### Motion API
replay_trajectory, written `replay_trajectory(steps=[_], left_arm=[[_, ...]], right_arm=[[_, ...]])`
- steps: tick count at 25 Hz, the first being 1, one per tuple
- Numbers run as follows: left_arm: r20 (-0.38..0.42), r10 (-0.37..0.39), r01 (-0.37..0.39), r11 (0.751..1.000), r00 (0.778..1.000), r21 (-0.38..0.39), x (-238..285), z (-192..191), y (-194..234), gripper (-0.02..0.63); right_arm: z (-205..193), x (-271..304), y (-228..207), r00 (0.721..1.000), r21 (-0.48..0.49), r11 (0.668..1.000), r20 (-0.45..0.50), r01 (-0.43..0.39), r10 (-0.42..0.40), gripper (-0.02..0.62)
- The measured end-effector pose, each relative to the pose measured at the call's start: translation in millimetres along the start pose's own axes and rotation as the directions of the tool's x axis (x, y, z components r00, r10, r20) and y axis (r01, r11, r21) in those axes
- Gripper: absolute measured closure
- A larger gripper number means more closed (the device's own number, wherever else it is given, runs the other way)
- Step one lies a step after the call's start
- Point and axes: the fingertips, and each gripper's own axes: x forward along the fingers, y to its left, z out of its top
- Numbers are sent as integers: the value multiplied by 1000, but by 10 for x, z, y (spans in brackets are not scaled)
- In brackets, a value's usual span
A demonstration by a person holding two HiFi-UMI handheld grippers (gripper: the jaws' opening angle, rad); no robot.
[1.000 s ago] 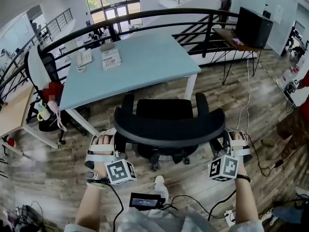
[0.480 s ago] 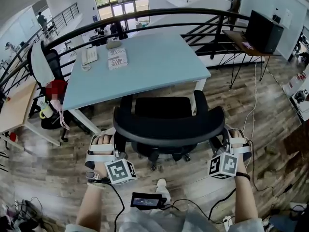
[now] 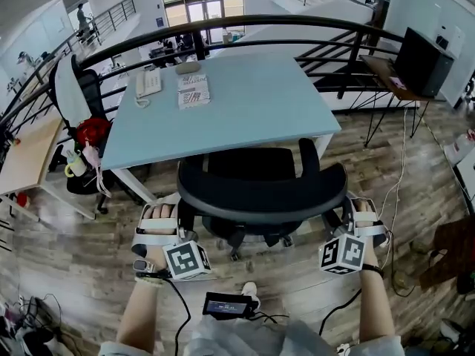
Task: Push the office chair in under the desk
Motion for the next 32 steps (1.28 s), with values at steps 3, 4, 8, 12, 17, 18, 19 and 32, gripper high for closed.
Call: replay_trajectory(steps=[3, 4, 8, 12, 17, 18, 19, 32], left_arm=[[-16, -7, 7, 1000, 1000, -11, 129, -81, 47, 420], [-21, -7, 7, 1000, 1000, -15, 164, -104, 77, 420], [-37, 3, -4, 1000, 999, -22, 339, -202, 181, 420], [-51, 9, -10, 1000, 999, -30, 499, -293, 245, 420], [-55, 19, -21, 999, 998, -34, 686, -345, 335, 422], [-56, 21, -23, 999, 998, -32, 721, -357, 347, 422], [-58, 22, -24, 999, 998, -31, 755, -373, 358, 422], [-123, 18, -23, 999, 992, -35, 1133, -561, 526, 423]], right_arm=[[75, 179, -70, 1000, -7, 1000, 10, -5, 5, 377], [104, 240, -93, 1000, -9, 1000, 15, -5, 5, 377], [216, 483, -195, 999, -17, 1000, 35, -2, 3, 377], [303, 713, -273, 999, -29, 1000, 50, 1, 0, 377], [364, 947, -383, 998, -34, 999, 56, 4, -3, 377], [375, 987, -393, 998, -34, 999, 57, 6, -4, 377], [392, 1027, -403, 998, -34, 999, 58, 6, -4, 377], [580, 1467, -587, 994, -52, 999, 113, 6, 0, 377]])
